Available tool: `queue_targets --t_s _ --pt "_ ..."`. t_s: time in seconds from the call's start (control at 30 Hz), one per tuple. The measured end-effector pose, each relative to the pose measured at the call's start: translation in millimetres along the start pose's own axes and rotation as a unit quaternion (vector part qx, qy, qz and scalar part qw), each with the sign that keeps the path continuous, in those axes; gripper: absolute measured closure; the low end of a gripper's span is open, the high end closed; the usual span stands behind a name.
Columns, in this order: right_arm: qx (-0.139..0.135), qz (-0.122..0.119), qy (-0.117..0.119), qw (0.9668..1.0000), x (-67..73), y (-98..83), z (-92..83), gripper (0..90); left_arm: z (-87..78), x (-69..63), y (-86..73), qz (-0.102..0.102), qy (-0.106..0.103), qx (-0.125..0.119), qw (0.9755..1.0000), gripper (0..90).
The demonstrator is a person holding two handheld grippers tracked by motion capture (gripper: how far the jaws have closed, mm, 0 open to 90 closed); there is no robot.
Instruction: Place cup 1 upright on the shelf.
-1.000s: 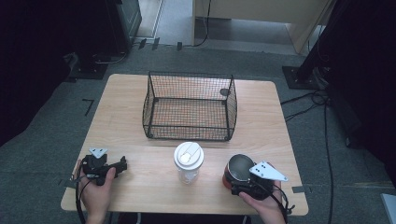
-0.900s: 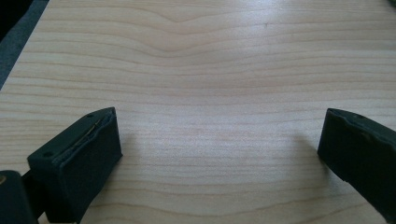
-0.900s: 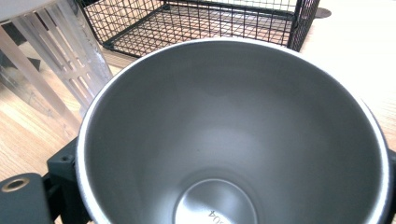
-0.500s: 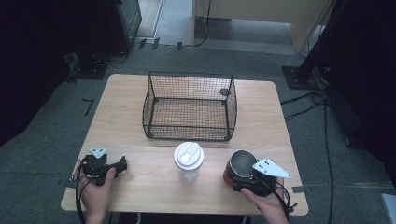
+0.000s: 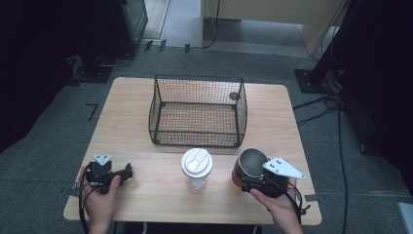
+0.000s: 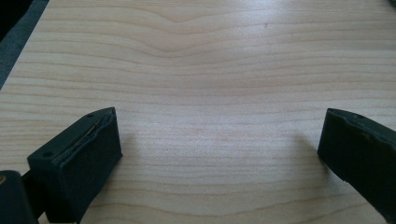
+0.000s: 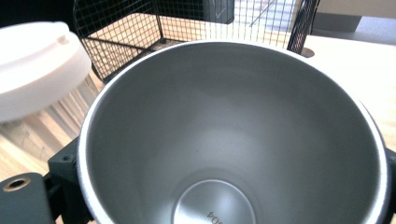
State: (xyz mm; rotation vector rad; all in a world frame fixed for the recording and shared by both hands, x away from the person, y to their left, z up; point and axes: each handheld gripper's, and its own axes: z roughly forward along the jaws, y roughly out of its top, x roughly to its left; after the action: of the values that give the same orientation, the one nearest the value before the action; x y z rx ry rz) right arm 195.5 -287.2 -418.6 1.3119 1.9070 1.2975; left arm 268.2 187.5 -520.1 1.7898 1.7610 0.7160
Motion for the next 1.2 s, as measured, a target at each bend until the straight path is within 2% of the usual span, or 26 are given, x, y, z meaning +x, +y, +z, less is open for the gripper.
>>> queue_targets --t_s 0.5,0.87,1.2 --pt "-0.030 -0.008 -0.009 0.9995 2.6 34.4 -0.6 7.2 0.0 0.0 0.0 0.000 0.000 0.000 1.0000 0.1" --pt "-0.040 -0.010 -0.008 0.9991 7.0 49.8 5.4 7.2 0.0 0.0 0.0 0.000 0.000 0.000 1.0000 0.1" --pt "-0.054 -0.022 -0.007 0.9983 12.6 66.2 5.9 7.3 0.1 -0.1 0.0 -0.001 0.000 -0.001 1.0000 0.0"
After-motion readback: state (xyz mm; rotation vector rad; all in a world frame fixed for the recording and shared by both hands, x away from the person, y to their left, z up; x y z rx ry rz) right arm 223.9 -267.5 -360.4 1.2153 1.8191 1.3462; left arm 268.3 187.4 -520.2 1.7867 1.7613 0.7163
